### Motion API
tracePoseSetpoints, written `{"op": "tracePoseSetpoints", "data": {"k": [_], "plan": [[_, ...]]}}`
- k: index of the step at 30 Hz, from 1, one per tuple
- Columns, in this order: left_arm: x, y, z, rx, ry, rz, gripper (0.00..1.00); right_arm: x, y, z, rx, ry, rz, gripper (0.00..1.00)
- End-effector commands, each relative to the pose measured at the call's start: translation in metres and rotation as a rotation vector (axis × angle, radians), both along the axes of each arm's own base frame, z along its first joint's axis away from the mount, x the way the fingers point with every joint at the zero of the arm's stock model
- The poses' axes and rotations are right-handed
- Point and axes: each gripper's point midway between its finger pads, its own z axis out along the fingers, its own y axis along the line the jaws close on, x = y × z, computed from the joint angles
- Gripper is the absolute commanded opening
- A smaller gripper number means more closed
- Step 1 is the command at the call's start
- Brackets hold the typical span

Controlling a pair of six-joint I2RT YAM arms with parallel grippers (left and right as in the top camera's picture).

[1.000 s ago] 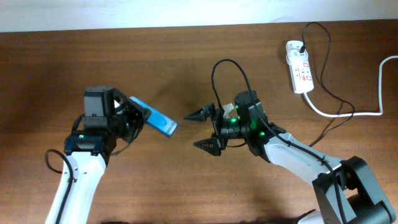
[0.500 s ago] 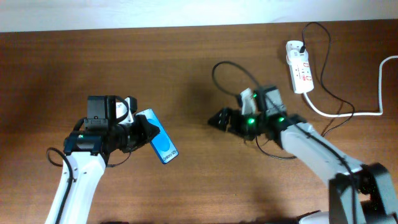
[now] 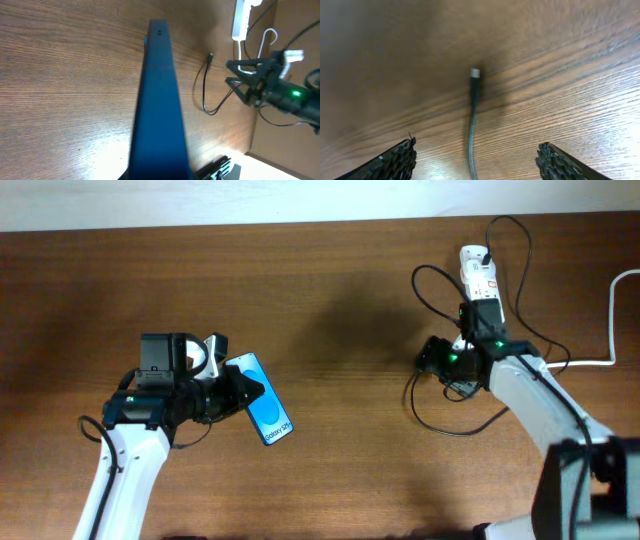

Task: Plug charger to phone and switch on socket
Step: 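Grasp the black charger cable's USB-C end with the right gripper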

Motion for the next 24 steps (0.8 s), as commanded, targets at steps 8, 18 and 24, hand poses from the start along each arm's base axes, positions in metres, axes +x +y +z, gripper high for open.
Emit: {"op": "tracePoseSetpoints", "data": {"k": [8,18,24], "plan": [[-0.001,-0.003,0.006,-0.026,-0.017,-0.024,0.00,-0.013,0.025,-0.062,0.155,0.167,0.026,0.65],[-0.006,-0.003,0.003,-0.026,0.011,-0.024,0.00,-0.020,0.016,-0.099,0.111,0.252,-0.027,0.20],[-0.009,-0.018,0.018,-0.127,-0.027,-0.102,0.00,-0.014,0.034,-0.083,0.191,0.182,0.131,0.04]]}}
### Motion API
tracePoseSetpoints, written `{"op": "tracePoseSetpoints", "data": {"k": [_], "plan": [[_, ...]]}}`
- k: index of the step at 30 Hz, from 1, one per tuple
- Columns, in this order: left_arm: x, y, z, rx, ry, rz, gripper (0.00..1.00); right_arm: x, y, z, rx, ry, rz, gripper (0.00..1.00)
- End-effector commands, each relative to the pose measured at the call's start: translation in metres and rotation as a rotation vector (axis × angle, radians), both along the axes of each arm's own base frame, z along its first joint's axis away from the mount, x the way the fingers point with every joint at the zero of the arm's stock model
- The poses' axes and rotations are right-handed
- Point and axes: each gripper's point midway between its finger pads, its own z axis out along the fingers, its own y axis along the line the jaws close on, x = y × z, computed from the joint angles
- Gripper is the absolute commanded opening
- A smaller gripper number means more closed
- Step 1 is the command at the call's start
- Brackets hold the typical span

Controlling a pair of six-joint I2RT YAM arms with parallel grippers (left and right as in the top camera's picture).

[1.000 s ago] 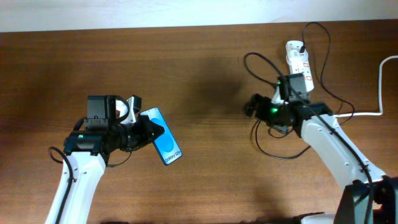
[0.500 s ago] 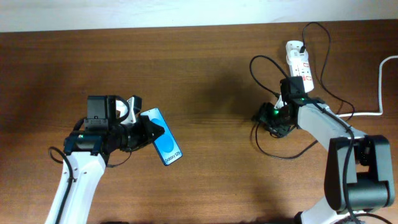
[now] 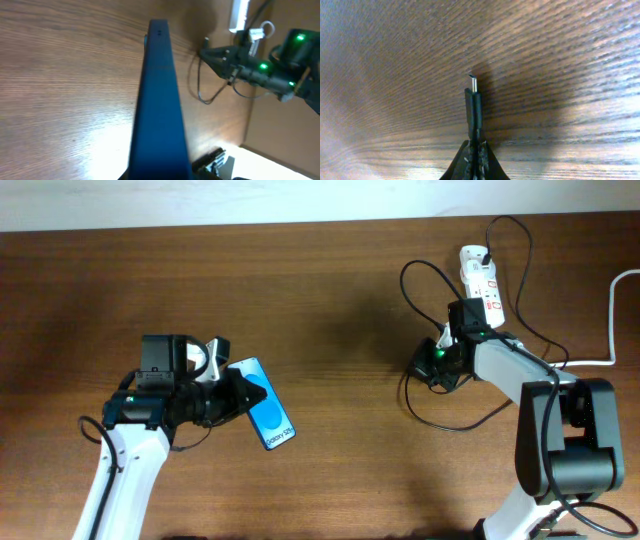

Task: Plug charger to phone and switch on socket
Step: 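Grasp the black charger cable's USB-C end with the right gripper, then move the USB-C plug toward the phone's bottom port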

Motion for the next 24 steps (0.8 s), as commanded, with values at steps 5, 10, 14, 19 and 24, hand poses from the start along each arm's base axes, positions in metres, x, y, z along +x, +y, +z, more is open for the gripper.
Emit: {"op": "tracePoseSetpoints", "data": {"k": [5,10,14,19,24], "plan": [[0.011,-0.015,0.043,-0.221,-0.157,-0.103,0.00,-0.044,0.058,0.043,0.337,-0.099,0.375,0.04],[0.020,-0.007,0.085,-0.450,-0.340,-0.213,0.00,-0.084,0.082,0.112,0.544,-0.227,0.576,0.04],[0.028,-0.001,0.083,-0.487,-0.353,-0.218,0.00,-0.122,0.088,0.152,0.627,-0.324,0.719,0.04],[0.031,-0.001,0.077,-0.500,-0.319,-0.207,0.00,-0.155,0.102,0.191,0.784,-0.459,0.829,0.04],[0.041,0.000,0.086,-0.526,-0.300,-0.170,0.00,-0.177,0.133,0.213,0.970,-0.542,0.897,0.05]]}}
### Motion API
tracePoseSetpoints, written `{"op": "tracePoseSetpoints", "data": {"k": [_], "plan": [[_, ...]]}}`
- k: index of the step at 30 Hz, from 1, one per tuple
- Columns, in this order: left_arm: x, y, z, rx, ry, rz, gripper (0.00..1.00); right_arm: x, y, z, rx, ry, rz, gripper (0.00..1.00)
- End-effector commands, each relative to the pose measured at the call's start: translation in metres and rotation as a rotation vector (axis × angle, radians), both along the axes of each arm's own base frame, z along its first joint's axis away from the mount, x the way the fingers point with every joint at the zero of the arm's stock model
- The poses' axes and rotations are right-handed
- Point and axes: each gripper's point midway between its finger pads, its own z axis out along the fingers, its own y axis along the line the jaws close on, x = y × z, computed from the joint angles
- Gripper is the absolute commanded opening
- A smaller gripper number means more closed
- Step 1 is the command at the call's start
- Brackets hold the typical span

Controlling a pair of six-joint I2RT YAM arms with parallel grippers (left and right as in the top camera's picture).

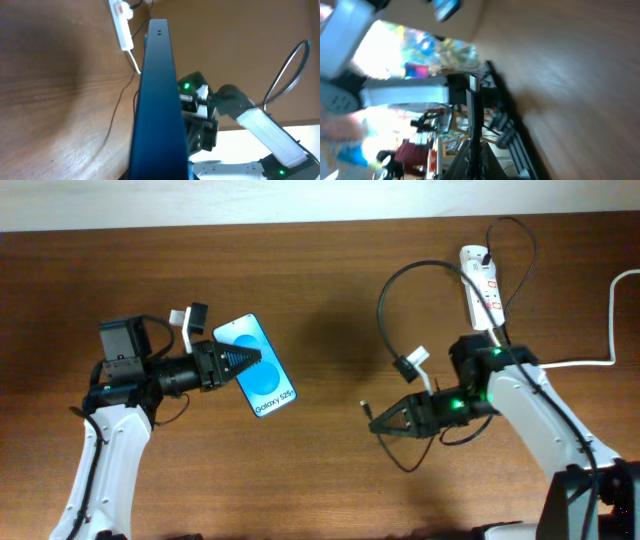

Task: Plug charger to phone and switch on socket
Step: 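Move the USB-C plug toward the phone's bottom port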

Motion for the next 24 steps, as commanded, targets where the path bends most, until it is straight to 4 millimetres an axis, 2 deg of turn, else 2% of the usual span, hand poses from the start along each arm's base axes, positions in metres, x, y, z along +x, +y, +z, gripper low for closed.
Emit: {"op": "tracePoseSetpoints", "data": {"k": [1,3,8,14,19,24], "plan": [[0.004,0.000,0.018,-0.067,0.026,-0.004,0.00,-0.013,0.023,0.028,0.194,-0.107,0.062,0.05],[0.008,-0.003,0.024,-0.074,0.016,-0.004,0.00,-0.018,0.031,0.033,0.232,-0.116,0.092,0.05],[0.015,-0.022,0.033,-0.072,0.000,-0.015,0.00,-0.026,0.042,0.031,0.245,-0.152,0.151,0.05],[0.015,-0.033,0.040,-0.082,-0.008,-0.034,0.00,-0.006,0.048,0.027,0.260,-0.219,0.154,0.04],[0.022,-0.031,0.037,-0.062,-0.007,0.006,0.00,0.021,0.056,0.021,0.173,-0.145,0.116,0.04],[0.026,-0.030,0.038,-0.054,-0.028,0.026,0.00,0.019,0.077,0.011,0.066,-0.052,0.119,0.04]]}}
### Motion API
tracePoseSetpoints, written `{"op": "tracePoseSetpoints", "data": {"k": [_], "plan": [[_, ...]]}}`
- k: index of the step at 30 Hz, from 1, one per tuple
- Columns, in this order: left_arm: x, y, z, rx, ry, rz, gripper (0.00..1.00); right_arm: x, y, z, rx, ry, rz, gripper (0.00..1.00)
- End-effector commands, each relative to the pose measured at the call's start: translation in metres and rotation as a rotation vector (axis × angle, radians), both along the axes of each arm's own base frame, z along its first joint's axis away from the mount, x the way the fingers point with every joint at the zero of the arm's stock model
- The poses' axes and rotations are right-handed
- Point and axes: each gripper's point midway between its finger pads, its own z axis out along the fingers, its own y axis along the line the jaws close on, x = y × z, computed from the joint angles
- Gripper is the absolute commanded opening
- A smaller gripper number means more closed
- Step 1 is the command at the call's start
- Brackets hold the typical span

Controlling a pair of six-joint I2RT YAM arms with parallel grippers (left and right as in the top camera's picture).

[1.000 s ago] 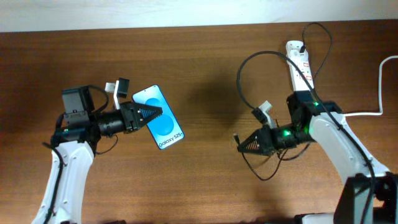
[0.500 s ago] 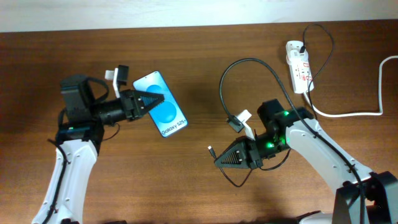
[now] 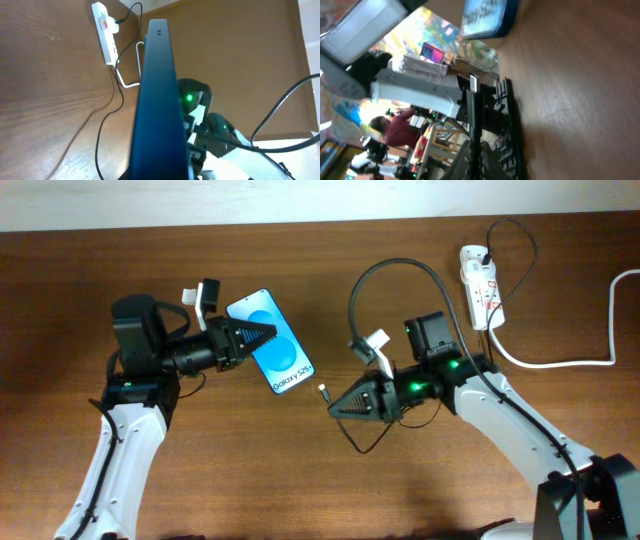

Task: Plug charger to phone and switch on socket
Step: 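Move the USB-C plug toward the phone's bottom port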

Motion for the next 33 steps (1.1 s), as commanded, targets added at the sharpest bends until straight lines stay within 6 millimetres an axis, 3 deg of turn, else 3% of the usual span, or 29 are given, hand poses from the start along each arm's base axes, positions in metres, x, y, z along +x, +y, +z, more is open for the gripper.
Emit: {"op": "tracePoseSetpoints", "data": {"k": [1,5,20,26,33], "plan": [[0.002,-0.003,0.011,-0.003,-0.051,-0.010,0.00,-0.009,0.020,-0.009,-0.110,0.153,0.009,0.04],[-0.002,-0.007,0.015,-0.013,-0.070,-0.040,0.00,-0.018,0.036,-0.003,-0.080,0.086,0.065,0.04],[-0.017,-0.012,0.022,-0.037,-0.141,-0.140,0.00,-0.012,0.029,0.004,-0.036,0.076,0.063,0.04],[-0.011,0.001,0.022,-0.034,-0.137,-0.099,0.00,-0.012,0.026,0.010,0.011,0.037,0.080,0.04],[-0.009,0.003,0.013,-0.025,-0.075,-0.068,0.00,-0.009,0.027,0.011,0.031,-0.034,0.081,0.04]]}}
